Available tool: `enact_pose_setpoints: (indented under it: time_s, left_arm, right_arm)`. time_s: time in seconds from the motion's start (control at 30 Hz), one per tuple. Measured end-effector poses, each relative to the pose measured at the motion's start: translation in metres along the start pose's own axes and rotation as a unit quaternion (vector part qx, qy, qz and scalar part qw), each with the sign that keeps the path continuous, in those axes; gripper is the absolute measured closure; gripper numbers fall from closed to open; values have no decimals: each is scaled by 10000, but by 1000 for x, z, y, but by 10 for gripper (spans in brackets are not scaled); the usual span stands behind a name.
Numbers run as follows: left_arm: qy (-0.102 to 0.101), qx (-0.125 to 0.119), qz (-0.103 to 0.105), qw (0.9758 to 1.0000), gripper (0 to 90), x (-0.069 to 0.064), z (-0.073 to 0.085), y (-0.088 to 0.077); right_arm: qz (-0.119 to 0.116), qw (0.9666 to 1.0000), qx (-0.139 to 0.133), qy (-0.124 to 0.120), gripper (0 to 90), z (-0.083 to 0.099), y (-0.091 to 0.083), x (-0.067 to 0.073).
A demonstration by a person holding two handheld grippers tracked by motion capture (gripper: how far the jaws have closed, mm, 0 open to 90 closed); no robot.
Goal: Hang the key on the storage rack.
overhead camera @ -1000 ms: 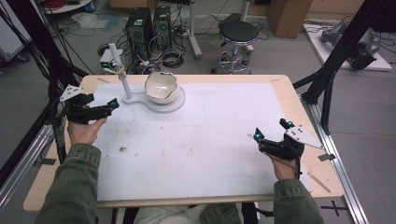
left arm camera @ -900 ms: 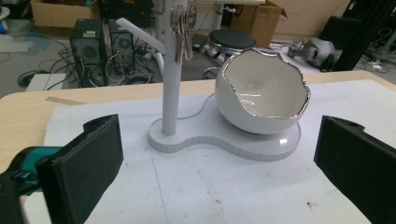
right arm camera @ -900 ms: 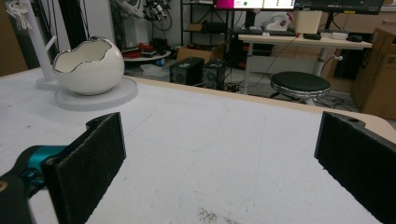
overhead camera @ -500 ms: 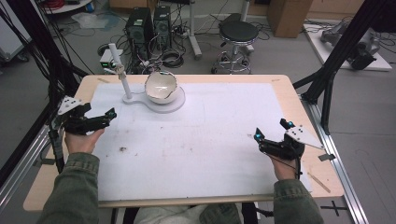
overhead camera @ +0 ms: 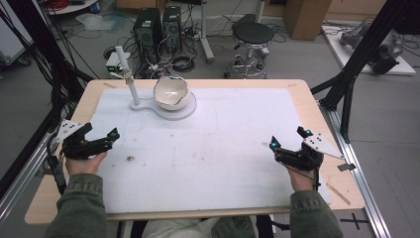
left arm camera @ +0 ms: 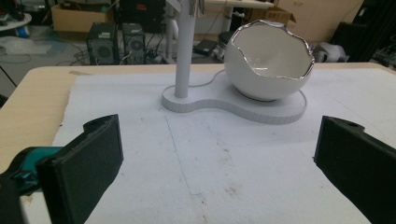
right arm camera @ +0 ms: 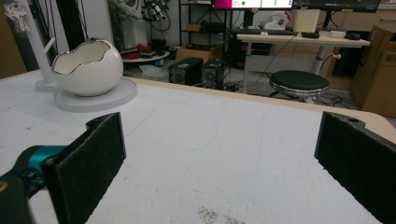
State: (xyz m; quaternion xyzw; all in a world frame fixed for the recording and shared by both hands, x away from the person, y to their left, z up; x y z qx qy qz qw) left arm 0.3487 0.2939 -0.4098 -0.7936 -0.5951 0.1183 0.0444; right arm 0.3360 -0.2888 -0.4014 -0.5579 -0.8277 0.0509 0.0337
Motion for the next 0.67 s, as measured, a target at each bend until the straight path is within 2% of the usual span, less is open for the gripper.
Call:
enact_pose_setpoints:
  time_s: [0.07,0.1,0.2,0.33,0.67]
  left_arm:
    - [64,-71,-27,10000,16,-1,2,-4]
    - [89,-204,-53,9997,16,-2,4,-8]
    - [164,-299,-136,9993,16,-2,7,-11]
    - [307,-664,-320,9968,16,-1,7,-19]
    - [273,-644,-212,9973,17,-4,8,-20]
  right_arm:
    - [-5,10000,1,-18,8,0,0,0]
    - [-7,10000,8,-17,8,0,0,1]
    - [-1,10000,21,-1,8,1,0,1]
    - [-25,10000,33,-23,8,1,1,2]
    - [-45,9999,85,-35,8,3,2,3]
Point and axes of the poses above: each handheld gripper's, and its own axes: y roughly forward along the jaws, z roughly out of its underside, x roughly to its left, the point moved 4 cm from there along y, roughly forward along the jaws, and after that the axes turned 3 degrees about -x, right-handed, at the moved point
